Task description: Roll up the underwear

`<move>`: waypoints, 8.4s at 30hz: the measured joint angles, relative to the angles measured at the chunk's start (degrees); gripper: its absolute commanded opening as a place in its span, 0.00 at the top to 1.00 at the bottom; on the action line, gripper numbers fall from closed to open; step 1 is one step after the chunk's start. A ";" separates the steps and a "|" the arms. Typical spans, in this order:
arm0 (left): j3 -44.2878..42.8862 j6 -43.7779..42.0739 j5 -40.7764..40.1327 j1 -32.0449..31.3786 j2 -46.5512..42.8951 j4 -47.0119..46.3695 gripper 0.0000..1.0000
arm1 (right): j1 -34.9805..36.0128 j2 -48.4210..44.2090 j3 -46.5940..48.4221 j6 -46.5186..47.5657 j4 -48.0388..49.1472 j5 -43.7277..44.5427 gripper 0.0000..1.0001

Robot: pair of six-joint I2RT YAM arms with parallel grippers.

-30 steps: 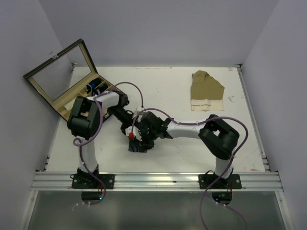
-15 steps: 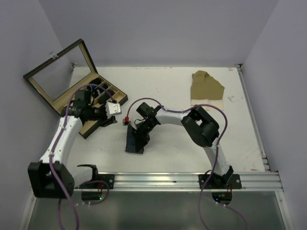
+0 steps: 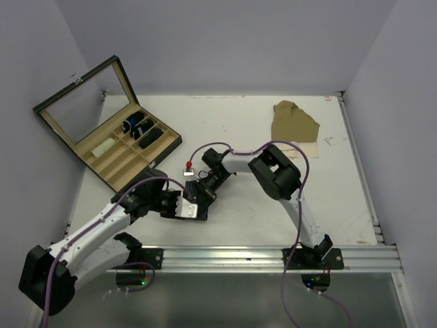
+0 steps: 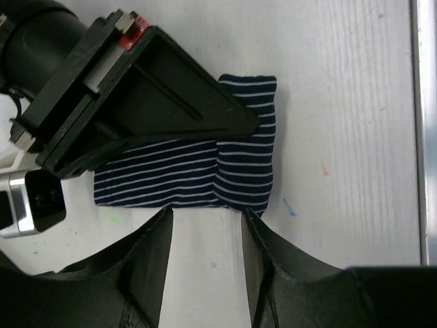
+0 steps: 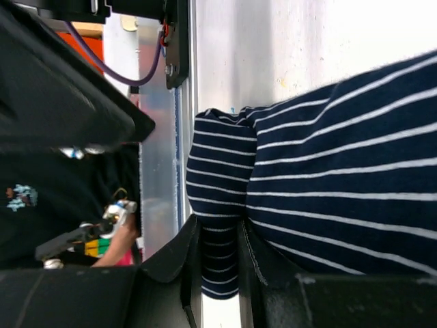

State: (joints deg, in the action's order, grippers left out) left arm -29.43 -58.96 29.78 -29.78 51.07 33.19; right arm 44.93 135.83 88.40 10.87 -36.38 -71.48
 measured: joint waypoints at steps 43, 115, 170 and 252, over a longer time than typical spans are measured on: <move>-27.34 3.48 14.43 -2.89 50.40 8.26 1.00 | -17.18 -27.50 -10.78 -4.17 7.48 28.33 0.54; -19.45 4.42 6.84 11.65 17.51 5.46 0.51 | -4.94 -9.22 -10.23 6.10 7.87 3.80 1.00; -36.94 8.00 15.19 -4.17 56.89 9.94 1.00 | -18.69 -47.71 -17.38 12.96 5.11 31.10 0.60; -27.45 18.14 3.74 23.26 4.50 1.75 0.02 | -4.68 -5.29 -1.97 5.40 -2.80 6.84 1.00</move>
State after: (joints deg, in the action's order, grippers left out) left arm -56.88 -40.82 33.52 -6.52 55.57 34.94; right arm 40.25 130.54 86.43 16.27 -39.18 -64.64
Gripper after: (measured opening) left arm 0.997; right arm 0.191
